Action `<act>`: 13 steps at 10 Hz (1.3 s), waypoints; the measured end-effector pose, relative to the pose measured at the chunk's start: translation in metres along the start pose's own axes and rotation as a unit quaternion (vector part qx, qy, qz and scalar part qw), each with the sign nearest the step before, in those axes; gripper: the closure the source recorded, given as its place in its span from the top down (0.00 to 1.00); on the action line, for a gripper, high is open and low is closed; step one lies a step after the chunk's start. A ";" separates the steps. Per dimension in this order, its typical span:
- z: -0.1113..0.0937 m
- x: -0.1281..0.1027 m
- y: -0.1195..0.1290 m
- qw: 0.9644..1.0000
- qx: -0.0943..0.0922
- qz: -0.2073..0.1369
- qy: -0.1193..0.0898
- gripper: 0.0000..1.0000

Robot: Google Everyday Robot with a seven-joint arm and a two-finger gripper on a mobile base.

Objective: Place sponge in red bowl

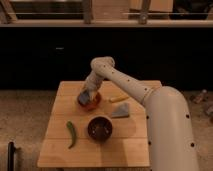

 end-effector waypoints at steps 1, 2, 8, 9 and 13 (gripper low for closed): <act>0.002 -0.002 -0.001 1.000 -0.001 -0.001 -0.002 0.55; 0.003 -0.002 -0.001 1.000 -0.001 -0.002 -0.004 0.65; 0.004 -0.003 0.001 1.000 -0.005 -0.005 -0.005 0.80; 0.003 -0.003 0.001 1.000 -0.005 -0.005 -0.004 0.80; -0.006 0.000 -0.003 1.000 -0.004 -0.003 0.013 0.80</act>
